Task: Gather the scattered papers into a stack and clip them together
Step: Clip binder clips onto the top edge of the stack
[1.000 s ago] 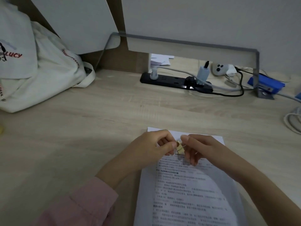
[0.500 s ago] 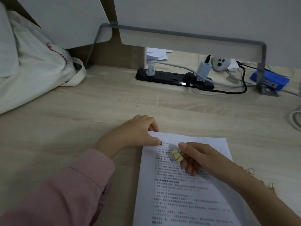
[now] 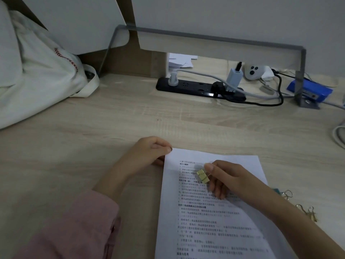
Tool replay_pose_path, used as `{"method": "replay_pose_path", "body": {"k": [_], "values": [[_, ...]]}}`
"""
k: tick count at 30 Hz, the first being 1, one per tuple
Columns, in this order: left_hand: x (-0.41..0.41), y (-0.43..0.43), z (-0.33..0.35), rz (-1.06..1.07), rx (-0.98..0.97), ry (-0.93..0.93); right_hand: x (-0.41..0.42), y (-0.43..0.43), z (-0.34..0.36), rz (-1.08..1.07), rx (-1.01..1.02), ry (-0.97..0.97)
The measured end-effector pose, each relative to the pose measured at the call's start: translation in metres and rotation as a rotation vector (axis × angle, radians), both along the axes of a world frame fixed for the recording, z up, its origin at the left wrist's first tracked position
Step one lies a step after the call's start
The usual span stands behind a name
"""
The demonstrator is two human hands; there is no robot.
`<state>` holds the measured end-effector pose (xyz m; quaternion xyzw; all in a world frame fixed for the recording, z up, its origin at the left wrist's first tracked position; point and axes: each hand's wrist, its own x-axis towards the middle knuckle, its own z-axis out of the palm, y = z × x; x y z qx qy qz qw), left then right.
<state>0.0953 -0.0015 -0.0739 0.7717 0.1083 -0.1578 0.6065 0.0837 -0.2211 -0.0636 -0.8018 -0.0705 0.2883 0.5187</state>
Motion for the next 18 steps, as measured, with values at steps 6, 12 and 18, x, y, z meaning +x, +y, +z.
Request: {"method": "replay_pose_path", "body": {"k": [6, 12, 18], "values": [[-0.013, -0.003, -0.009, 0.155, -0.173, 0.064, 0.003, -0.001, 0.002, -0.029, -0.005, -0.057], [-0.015, -0.005, -0.013, 0.198, -0.184, 0.035, 0.031, 0.011, 0.023, 0.12, -0.155, -0.354], [-0.015, -0.007, -0.013, 0.206, -0.19, 0.023, 0.063, 0.046, 0.026, 0.215, -0.22, -0.557]]}}
